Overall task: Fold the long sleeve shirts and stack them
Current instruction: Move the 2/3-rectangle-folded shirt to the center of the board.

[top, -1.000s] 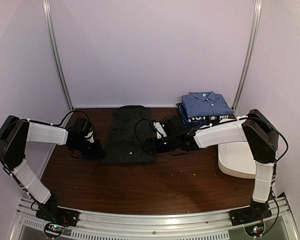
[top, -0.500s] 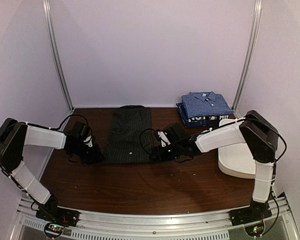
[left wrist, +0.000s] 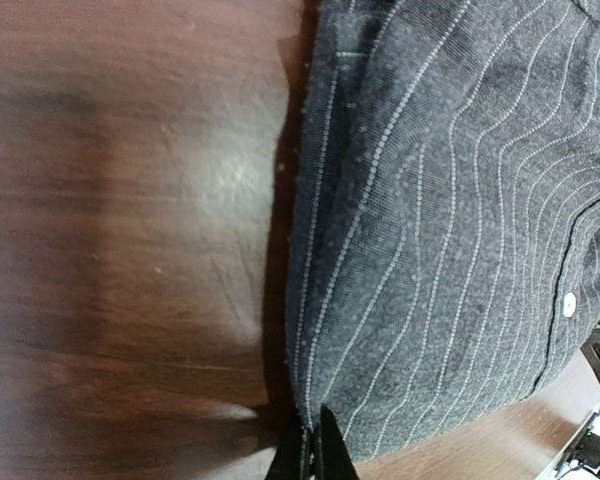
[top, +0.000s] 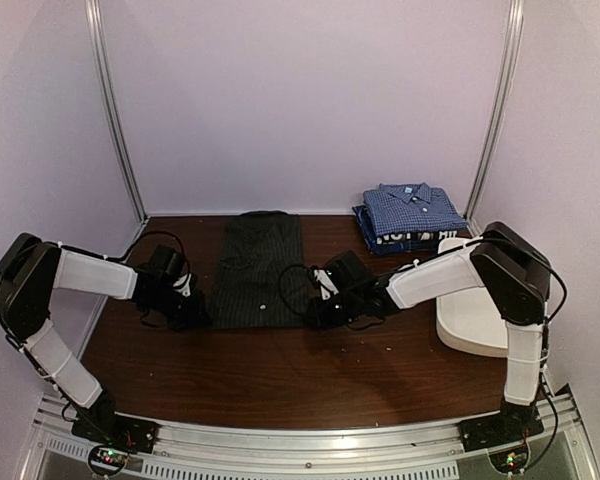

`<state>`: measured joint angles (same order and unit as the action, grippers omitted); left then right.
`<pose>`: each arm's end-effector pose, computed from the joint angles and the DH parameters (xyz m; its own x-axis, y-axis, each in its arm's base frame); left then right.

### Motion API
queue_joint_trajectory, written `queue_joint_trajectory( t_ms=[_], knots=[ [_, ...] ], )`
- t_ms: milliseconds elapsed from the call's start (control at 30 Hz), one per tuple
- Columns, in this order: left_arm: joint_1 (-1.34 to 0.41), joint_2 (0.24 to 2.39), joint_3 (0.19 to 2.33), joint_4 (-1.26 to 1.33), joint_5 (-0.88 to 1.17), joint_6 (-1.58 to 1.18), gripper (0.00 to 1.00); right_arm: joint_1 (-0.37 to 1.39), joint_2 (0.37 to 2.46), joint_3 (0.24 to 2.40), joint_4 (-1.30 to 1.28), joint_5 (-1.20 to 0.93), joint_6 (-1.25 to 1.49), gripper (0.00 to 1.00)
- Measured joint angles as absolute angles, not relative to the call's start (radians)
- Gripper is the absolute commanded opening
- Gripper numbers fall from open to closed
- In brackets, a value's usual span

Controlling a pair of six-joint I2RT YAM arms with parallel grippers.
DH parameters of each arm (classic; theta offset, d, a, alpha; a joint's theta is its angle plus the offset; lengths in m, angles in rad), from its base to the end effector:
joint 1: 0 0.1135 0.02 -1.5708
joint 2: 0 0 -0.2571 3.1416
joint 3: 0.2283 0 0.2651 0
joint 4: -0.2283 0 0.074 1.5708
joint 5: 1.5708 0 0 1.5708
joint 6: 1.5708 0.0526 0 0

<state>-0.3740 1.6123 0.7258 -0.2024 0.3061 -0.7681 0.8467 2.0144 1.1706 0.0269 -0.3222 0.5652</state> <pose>0.2715 -0.1236 0.0982 -0.9256 -0.3484 -0.1478 -0.2290 0.8266 -0.5141 0.2734 0.3343 0.1023 -0.8653 -0.2116 -0.4544 -0.4626 0.6860 0.5615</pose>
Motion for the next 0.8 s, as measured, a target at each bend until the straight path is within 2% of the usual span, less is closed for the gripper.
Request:
queue_joint_trajectory(
  t_ms=[100, 200, 367, 600, 700, 800],
  knots=[
    [-0.385, 1.612, 0.727, -0.212, 0.315, -0.767, 0.00, 0.846, 2.014, 1.167, 0.028, -0.325, 0.558, 0.02],
    [-0.400, 1.610, 0.728, -0.228, 0.328, -0.767, 0.00, 0.847, 1.998, 1.134, 0.034, -0.325, 0.553, 0.00],
    [-0.461, 1.563, 0.710, -0.284, 0.355, -0.773, 0.00, 0.851, 1.911, 1.027, 0.038, -0.334, 0.553, 0.00],
    [-0.585, 1.389, 0.578, -0.329, 0.392, -0.850, 0.00, 0.917, 1.744, 0.831, 0.047, -0.357, 0.599, 0.01],
    [-0.636, 1.320, 0.530, -0.356, 0.400, -0.897, 0.08, 0.968, 1.694, 0.763, 0.059, -0.367, 0.638, 0.11],
    [-0.661, 1.278, 0.516, -0.397, 0.393, -0.923, 0.19, 0.996, 1.658, 0.712, 0.060, -0.367, 0.674, 0.29]
  ],
)
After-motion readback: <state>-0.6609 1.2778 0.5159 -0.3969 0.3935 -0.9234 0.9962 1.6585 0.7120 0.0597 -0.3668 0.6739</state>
